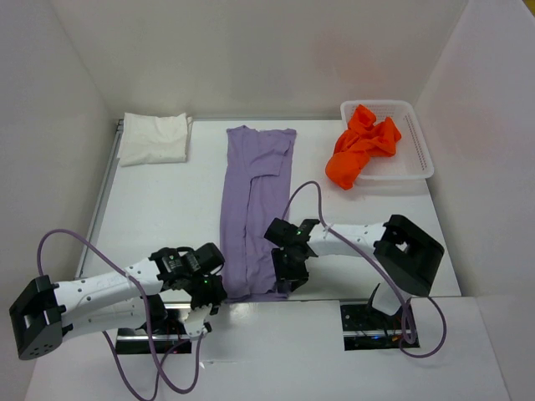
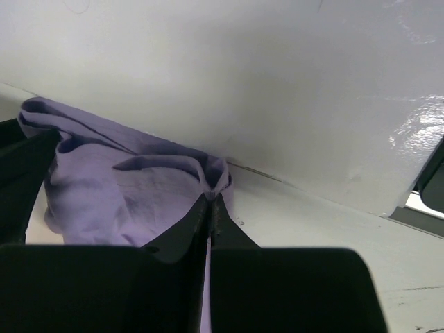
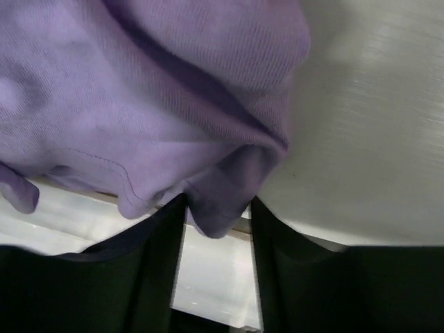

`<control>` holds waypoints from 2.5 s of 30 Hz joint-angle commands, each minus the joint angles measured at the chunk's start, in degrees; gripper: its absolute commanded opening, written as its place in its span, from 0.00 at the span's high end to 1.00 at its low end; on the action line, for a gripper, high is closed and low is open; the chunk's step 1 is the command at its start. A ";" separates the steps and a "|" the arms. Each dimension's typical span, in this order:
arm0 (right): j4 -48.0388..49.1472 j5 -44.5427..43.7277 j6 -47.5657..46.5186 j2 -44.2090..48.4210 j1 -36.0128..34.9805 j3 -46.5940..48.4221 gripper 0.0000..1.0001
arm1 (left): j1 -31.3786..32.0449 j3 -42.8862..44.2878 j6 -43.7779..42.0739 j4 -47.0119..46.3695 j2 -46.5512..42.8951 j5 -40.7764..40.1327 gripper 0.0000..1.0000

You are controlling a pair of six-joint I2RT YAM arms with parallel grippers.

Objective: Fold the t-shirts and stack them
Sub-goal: Grab the bottom of the folded rectangular tshirt with both arms, then fold the folded rectangular tshirt in 1/3 of the way

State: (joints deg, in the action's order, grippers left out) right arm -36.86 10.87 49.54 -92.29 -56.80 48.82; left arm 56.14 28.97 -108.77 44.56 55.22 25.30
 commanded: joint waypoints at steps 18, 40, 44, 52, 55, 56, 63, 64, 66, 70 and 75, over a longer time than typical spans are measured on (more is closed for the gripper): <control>-5.32 5.13 -10.51 5.54 0.02 4.07 1.00 | 0.29 3.10 14.18 -7.63 -0.65 0.55 0.99; -6.12 6.88 -29.67 -5.43 24.98 31.57 1.00 | -25.19 24.46 41.09 -19.85 15.87 -0.43 1.00; -4.54 6.35 -30.91 -11.50 27.52 37.22 1.00 | -29.41 28.68 43.46 -24.94 22.98 -0.43 1.00; -5.67 6.71 -32.04 -23.09 30.78 50.48 1.00 | -34.33 32.64 44.96 -35.13 31.16 -0.43 1.00; -6.90 6.00 -32.58 -25.47 32.18 53.04 1.00 | -35.74 33.69 44.96 -36.65 33.97 -0.95 1.00; -6.91 6.00 -32.58 -26.00 33.14 53.05 1.00 | -36.36 34.22 44.96 -37.52 34.60 -0.95 1.00; -7.44 6.53 -32.58 -29.17 35.88 54.37 1.00 | -36.89 34.22 44.96 -43.32 39.08 -0.43 1.00; -7.44 6.53 -32.58 -29.17 35.88 55.06 1.00 | -36.89 34.22 44.96 -44.72 39.08 -0.43 1.00; -7.44 7.14 -32.58 -31.01 35.88 55.60 1.00 | -37.41 34.22 44.96 -46.13 40.75 0.80 1.00; -7.44 7.76 -32.58 -32.43 36.40 57.00 1.00 | -37.42 34.75 44.35 -47.80 42.25 1.42 0.99; -9.01 8.90 -33.28 -36.63 36.40 61.56 0.93 | -38.03 35.28 43.83 -46.14 43.39 0.72 0.99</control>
State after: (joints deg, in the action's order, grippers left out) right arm -45.04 18.52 17.61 -127.09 -20.58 105.82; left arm 19.00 61.87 -65.52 -0.08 98.08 23.42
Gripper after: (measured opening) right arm 0.069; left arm 0.020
